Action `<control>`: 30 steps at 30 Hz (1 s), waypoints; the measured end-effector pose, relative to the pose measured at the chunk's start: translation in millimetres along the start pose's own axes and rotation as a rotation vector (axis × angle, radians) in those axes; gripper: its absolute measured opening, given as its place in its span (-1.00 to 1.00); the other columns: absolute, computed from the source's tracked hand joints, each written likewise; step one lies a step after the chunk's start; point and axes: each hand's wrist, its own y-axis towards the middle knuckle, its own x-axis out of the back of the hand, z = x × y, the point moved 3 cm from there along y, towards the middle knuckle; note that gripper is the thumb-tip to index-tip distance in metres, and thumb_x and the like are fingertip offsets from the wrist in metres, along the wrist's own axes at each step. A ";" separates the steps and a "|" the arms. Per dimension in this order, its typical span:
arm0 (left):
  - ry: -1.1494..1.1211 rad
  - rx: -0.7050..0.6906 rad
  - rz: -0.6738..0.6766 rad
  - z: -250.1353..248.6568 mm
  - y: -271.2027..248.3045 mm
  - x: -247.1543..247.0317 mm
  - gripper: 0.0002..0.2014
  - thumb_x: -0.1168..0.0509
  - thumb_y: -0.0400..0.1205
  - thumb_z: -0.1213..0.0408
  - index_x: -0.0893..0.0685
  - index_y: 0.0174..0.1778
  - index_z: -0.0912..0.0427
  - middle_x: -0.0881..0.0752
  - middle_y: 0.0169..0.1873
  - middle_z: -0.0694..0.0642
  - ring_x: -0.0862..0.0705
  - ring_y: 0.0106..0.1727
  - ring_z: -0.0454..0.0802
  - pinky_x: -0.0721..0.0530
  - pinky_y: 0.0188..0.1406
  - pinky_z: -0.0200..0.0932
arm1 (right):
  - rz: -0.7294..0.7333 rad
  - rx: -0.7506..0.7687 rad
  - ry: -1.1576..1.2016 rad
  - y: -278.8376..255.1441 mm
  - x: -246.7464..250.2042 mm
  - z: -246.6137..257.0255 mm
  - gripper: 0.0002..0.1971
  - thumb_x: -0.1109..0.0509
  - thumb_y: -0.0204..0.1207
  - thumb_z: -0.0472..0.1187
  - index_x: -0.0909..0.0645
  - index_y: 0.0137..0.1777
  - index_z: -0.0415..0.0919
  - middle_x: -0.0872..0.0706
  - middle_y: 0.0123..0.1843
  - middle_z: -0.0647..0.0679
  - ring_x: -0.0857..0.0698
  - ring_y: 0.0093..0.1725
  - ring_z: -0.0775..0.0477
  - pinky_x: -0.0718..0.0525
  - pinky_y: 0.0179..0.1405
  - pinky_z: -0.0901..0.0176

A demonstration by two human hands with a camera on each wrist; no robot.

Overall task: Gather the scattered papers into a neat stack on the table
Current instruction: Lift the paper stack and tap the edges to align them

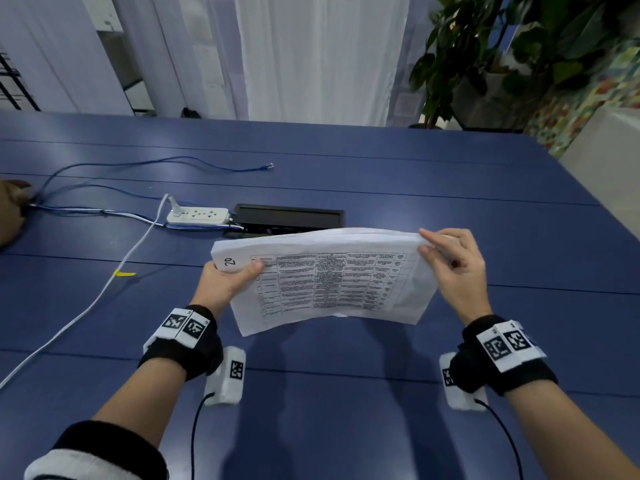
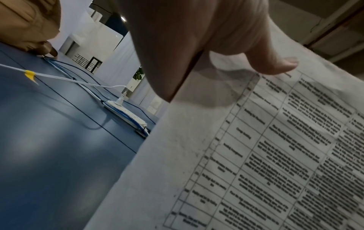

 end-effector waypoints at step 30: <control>-0.016 -0.005 -0.017 -3.8 1.9 -6.4 -0.78 -0.42 0.41 0.55 -0.78 -0.31 0.10 -0.83 -0.38 -0.14 -0.77 -0.31 -0.28 -0.73 -0.28 -0.39 | 0.118 -0.262 0.059 18.0 16.6 7.7 -0.83 -0.40 0.50 -0.34 -0.66 -0.28 -0.08 -0.78 -0.22 0.19 -0.65 -0.23 0.22 -0.59 -0.18 0.45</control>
